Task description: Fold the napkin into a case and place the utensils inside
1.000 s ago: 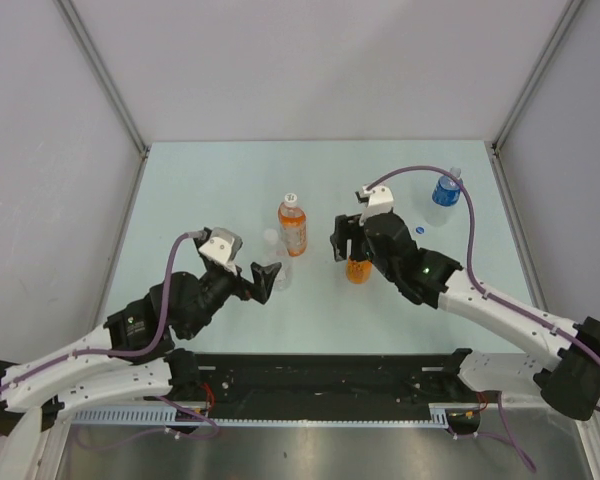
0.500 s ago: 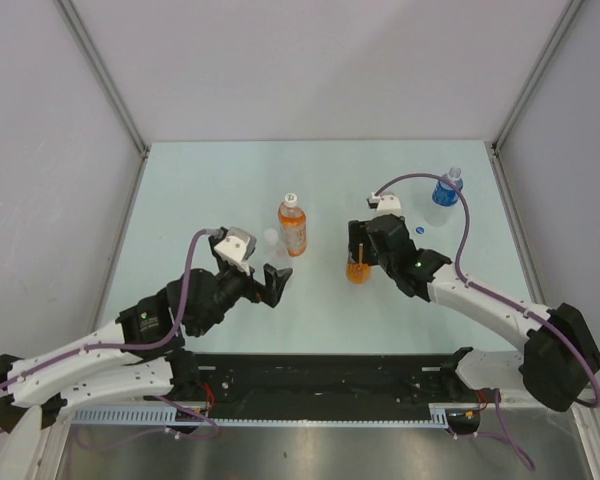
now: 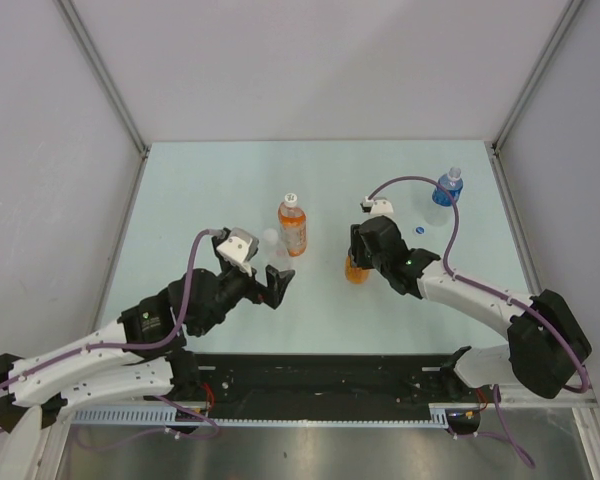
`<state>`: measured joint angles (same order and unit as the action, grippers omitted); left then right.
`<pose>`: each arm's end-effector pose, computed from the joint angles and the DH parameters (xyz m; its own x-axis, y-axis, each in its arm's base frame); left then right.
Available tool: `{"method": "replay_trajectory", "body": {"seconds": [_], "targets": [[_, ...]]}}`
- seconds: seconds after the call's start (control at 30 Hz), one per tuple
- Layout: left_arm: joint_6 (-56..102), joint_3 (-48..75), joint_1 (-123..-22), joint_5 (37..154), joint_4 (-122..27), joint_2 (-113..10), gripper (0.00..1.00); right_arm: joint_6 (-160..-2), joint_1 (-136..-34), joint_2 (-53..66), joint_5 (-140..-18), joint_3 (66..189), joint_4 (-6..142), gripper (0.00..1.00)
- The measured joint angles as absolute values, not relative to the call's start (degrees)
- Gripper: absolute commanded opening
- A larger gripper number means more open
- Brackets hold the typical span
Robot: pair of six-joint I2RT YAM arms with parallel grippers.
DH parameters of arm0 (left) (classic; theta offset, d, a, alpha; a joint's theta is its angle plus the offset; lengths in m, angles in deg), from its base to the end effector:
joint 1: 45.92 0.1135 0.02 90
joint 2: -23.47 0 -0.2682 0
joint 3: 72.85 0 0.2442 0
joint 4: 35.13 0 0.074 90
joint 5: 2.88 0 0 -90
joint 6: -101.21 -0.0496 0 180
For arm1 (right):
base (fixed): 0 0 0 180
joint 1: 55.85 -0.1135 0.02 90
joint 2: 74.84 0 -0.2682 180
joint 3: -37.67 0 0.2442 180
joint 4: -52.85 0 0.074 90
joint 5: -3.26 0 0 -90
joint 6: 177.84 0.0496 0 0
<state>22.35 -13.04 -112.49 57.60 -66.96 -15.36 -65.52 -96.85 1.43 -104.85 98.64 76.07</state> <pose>0.0837 -0.1317 0.3470 -0.1905 0.0168 -0.9815 0.5801 0.8085 -0.0988 0.2265 0.1764 0.2342 -0.6019 -0.0450 -0.7973 -0.2285 0.9664 0.1181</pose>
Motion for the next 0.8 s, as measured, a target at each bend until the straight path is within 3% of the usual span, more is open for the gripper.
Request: {"method": "replay_trajectory", "body": {"seconds": [0.13, 0.3, 0.47, 0.6, 0.8], "targets": [[22.35, -13.30, -112.49, 57.80, -66.54, -15.14, 1.00, -65.23, -96.85, 1.43, -104.67, 98.64, 76.15, 0.32], [22.35, -13.39, -112.49, 57.84, -66.26, -15.23, 0.99, -65.04, -96.85, 1.39, -104.67, 98.62, 76.24, 0.00], [22.32, -13.41, -112.49, 57.86, -66.15, -15.88, 1.00, -64.27, -96.85, -2.22, -104.48, 97.74, 77.57, 0.00], [22.17, -13.41, -112.38, 57.91, -65.69, -16.39, 1.00, -62.94, -96.47, -13.06, -101.96, 97.90, 79.54, 0.00], [21.78, -13.04, -107.85, 66.19, -61.23, -16.91, 1.00, -55.29, -89.81, -24.66, -84.78, 101.44, 77.03, 0.00]]}}
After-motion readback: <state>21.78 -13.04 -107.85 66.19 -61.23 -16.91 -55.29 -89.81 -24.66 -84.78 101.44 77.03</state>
